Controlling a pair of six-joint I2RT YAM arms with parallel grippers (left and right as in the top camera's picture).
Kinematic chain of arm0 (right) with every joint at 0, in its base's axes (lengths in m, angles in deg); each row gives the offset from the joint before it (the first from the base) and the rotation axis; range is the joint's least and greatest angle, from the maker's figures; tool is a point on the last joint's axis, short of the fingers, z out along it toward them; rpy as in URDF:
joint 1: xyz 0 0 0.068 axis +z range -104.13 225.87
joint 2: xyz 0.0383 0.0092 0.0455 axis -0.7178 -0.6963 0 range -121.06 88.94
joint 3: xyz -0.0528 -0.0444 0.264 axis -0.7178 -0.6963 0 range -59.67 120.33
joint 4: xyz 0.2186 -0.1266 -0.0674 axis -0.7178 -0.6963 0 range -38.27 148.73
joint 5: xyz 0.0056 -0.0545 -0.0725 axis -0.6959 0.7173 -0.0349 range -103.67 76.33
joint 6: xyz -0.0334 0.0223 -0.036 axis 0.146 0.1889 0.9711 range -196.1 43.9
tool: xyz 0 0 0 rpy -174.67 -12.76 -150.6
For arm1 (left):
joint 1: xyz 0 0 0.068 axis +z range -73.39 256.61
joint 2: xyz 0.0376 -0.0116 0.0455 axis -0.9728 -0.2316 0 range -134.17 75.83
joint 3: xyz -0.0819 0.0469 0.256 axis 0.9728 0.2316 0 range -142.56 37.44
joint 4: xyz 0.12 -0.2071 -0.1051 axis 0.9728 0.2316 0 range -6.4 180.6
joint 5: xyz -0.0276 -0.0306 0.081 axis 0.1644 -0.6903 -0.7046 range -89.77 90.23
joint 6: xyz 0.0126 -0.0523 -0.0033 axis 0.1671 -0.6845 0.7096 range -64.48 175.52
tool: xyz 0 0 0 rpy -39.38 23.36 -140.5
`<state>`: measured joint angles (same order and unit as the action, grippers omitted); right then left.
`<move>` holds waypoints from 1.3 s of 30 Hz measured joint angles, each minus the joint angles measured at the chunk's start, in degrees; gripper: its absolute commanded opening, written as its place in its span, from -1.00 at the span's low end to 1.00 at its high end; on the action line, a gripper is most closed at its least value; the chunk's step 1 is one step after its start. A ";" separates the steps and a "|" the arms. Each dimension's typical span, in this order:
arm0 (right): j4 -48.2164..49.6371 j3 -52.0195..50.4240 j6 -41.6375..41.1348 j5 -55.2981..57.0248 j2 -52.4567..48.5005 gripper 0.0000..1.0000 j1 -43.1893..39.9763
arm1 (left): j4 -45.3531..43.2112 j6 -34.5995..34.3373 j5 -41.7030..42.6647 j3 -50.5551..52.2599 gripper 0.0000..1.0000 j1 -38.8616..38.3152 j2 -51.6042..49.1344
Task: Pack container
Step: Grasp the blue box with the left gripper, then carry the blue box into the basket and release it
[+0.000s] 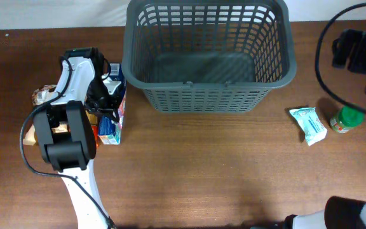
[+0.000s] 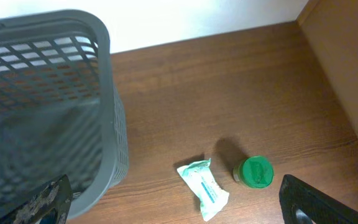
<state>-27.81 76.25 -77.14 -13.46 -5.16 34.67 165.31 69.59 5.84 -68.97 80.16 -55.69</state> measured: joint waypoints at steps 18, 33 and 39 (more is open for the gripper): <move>-0.02 0.00 0.00 0.00 -7.82 0.98 0.00 | 14.23 -6.64 -2.84 -53.46 -0.97 -0.15 -1.25; 1.40 0.00 0.00 0.55 -7.98 0.98 0.00 | 10.38 2.21 -1.05 -72.54 -0.97 -21.51 7.89; 0.44 0.00 -2.27 8.07 -8.02 0.98 -3.58 | 9.18 10.62 -1.03 -67.23 -0.96 -29.42 7.87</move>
<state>-27.38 76.25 -79.41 -5.40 -13.19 31.08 174.49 80.21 4.81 -136.21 50.74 -47.83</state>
